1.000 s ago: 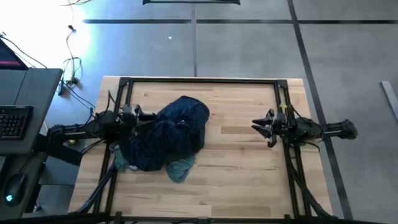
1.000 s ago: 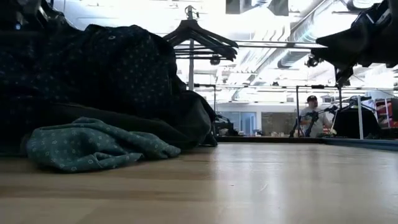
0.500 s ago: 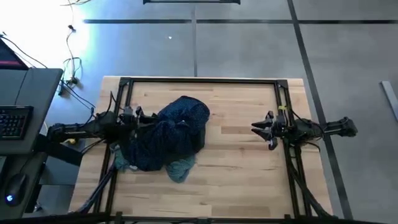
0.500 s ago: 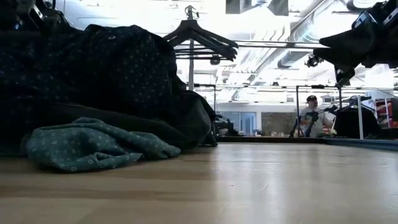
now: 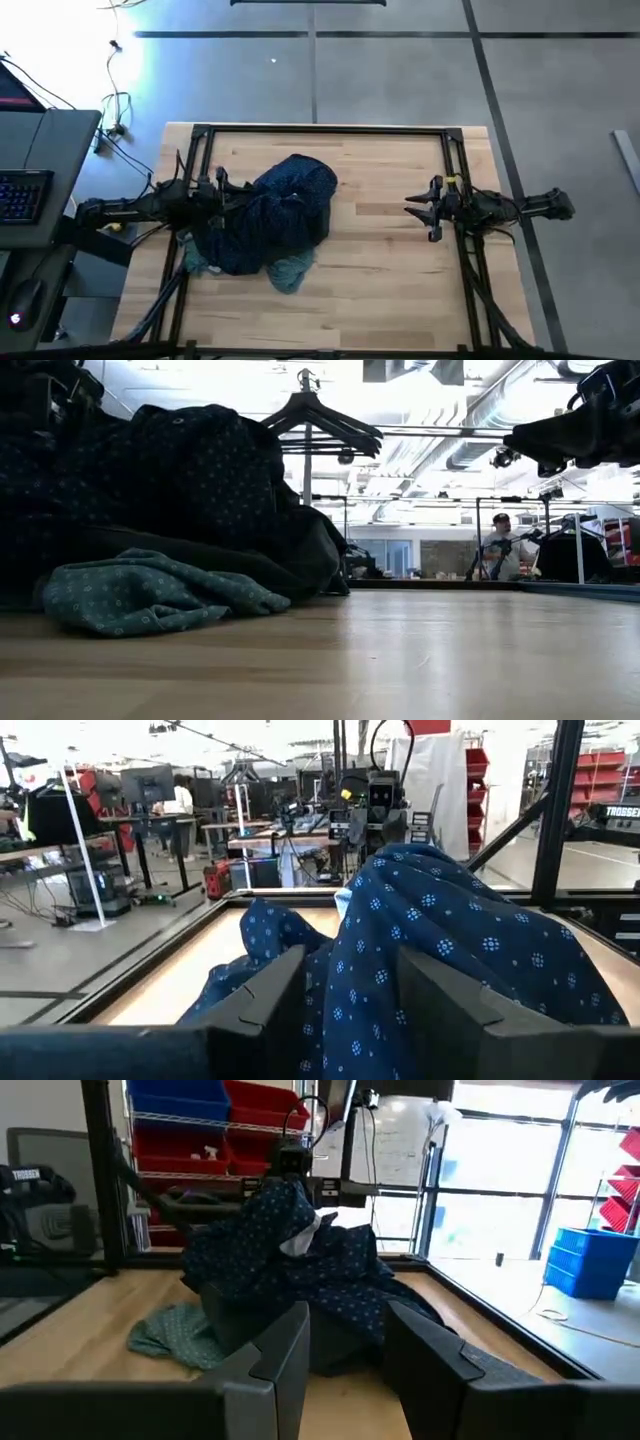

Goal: Hang clothes
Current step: Return to Home Position

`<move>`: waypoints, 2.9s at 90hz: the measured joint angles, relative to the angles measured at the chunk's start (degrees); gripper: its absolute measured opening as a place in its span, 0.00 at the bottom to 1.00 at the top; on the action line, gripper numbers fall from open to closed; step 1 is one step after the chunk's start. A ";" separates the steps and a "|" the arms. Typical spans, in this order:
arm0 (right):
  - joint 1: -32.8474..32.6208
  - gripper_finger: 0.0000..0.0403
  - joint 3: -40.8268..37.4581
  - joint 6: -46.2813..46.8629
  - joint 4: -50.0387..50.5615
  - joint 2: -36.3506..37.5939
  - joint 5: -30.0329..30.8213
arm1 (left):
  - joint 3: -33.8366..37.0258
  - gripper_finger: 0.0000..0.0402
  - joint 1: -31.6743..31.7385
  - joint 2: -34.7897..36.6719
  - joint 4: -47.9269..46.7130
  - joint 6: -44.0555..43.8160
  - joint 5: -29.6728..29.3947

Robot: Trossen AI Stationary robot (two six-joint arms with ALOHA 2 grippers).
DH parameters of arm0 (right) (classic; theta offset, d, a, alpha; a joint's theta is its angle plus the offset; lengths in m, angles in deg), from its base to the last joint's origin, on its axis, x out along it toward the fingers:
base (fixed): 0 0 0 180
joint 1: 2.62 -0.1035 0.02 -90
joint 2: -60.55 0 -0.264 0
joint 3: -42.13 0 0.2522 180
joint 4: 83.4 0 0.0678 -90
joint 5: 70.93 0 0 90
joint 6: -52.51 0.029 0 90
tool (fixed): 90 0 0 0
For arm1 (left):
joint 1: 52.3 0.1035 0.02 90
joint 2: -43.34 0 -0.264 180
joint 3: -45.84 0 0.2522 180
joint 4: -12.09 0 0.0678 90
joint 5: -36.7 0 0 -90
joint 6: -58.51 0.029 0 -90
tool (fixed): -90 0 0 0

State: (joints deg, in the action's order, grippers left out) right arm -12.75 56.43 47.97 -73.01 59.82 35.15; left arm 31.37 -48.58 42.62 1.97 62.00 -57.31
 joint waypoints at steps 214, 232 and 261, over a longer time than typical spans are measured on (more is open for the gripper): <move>17.62 0.28 -0.04 14.98 2.29 0.34 -16.15 | 0.00 0.33 0.00 -0.01 -0.82 -0.26 -0.04; 17.62 0.28 -0.04 14.97 2.29 0.33 -16.13 | 0.00 0.33 0.00 -0.01 -0.83 -0.26 -0.03; 17.62 0.28 -0.04 14.97 2.29 0.33 -16.13 | 0.00 0.33 0.00 -0.01 -0.82 -0.26 -0.04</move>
State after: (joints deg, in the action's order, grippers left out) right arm 4.87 56.39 62.95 -70.72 60.15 19.02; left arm 31.37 -48.58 42.61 1.14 61.74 -57.34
